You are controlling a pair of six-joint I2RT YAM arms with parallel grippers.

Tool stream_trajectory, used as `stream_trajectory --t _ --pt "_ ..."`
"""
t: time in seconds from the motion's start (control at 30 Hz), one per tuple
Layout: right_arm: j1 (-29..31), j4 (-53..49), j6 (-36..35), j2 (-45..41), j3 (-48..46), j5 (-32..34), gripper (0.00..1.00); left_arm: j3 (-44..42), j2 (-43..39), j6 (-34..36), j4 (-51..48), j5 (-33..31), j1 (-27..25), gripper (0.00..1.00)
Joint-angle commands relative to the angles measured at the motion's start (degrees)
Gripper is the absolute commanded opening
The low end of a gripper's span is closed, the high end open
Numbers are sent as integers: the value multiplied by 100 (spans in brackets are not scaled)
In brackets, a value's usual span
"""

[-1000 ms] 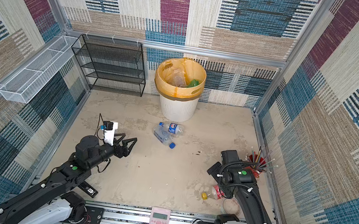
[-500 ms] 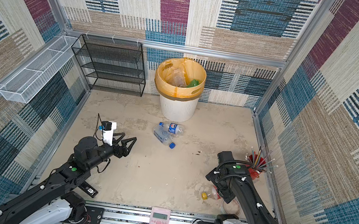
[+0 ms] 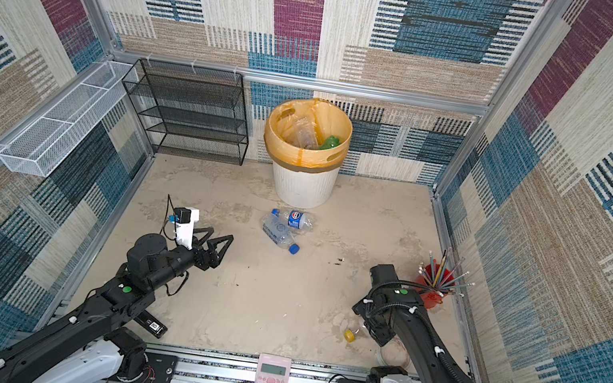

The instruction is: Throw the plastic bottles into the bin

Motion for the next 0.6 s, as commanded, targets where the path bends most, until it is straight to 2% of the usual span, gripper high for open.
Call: stream_trajectory --t 0.0,0.13,0.33,0.57 --pt "-10 304 -2 -23 -16 63 69 67 3 -33 59 21 2 82" --pt "-9 447 -95 -120 33 137 60 111 -45 -24 -46 12 6 81" --pt "-14 832 -366 -407 159 126 54 136 -46 -46 -104 -6 8 81" --pt "-1 2102 -967 -847 -91 -344 47 167 11 -124 -127 -52 2 81"
